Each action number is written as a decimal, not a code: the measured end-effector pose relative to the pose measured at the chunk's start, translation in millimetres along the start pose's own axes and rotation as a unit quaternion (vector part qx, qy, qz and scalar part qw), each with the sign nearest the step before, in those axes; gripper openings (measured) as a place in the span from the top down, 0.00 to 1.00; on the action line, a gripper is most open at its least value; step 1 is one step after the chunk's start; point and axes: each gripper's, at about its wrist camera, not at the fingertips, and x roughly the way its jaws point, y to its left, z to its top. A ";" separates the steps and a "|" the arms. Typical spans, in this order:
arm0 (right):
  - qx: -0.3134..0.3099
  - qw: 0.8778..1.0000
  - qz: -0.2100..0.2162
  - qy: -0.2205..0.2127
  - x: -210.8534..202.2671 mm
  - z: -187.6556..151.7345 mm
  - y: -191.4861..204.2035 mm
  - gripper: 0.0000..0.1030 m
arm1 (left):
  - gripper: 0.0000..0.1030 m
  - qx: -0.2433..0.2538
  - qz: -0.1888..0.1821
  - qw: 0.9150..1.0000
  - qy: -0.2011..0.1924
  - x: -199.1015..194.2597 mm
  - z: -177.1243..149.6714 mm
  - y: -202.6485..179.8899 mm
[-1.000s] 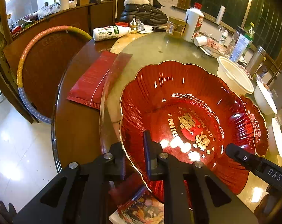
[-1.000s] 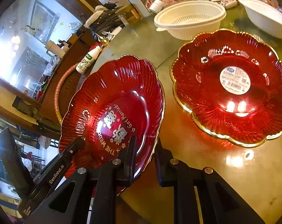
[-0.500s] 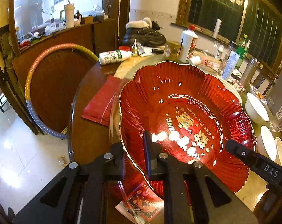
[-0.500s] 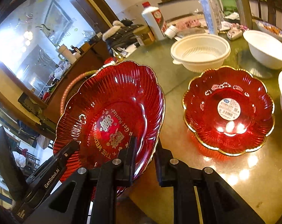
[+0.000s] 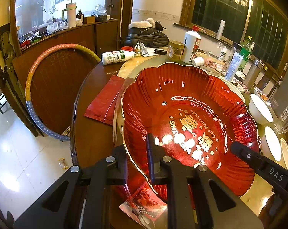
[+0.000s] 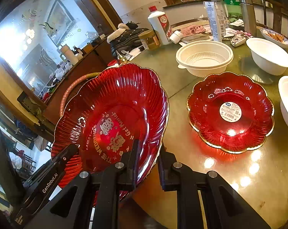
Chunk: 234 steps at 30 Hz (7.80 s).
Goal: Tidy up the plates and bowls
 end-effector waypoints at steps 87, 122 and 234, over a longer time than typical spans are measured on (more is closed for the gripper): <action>0.196 0.980 -0.027 -0.003 -8.9 21.1 -202.6 0.82 | 0.79 0.221 -0.052 0.952 0.207 135.6 43.5 -245.1; 0.079 0.985 -0.071 -0.135 -107.6 -16.2 -127.8 0.89 | 0.82 0.142 -0.119 0.983 0.016 -21.1 6.3 -169.0; -0.069 0.995 -0.069 0.001 65.2 38.9 -11.3 0.84 | 0.81 0.042 0.050 0.997 0.038 65.2 18.6 -47.8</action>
